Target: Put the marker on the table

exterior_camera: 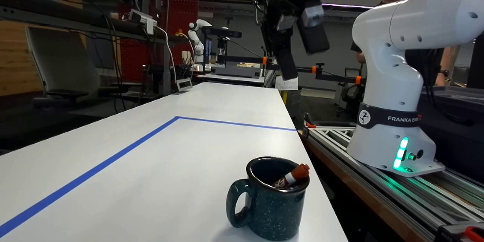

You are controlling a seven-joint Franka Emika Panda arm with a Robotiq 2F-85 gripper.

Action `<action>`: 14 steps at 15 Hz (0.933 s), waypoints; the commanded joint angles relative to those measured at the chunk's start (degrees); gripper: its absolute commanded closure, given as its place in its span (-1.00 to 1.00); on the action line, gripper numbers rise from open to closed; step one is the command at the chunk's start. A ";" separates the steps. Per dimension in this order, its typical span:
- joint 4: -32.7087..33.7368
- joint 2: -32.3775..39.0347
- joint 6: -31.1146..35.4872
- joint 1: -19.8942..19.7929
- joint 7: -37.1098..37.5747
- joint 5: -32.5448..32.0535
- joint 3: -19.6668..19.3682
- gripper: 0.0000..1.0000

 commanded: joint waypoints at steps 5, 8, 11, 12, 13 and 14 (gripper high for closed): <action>-5.00 3.86 0.89 -2.03 -2.04 8.26 -0.54 -1.00; -6.65 5.36 1.08 -3.27 -2.17 7.58 -0.70 -1.00; -8.17 6.80 2.77 -4.52 -1.55 6.17 -0.61 -1.00; -8.59 7.29 3.69 -4.84 -1.72 5.97 -0.66 -1.00; -8.84 7.84 4.88 -5.13 -1.63 5.19 -0.57 -1.00; -8.85 8.51 6.33 -5.36 -1.21 4.19 -0.41 -1.00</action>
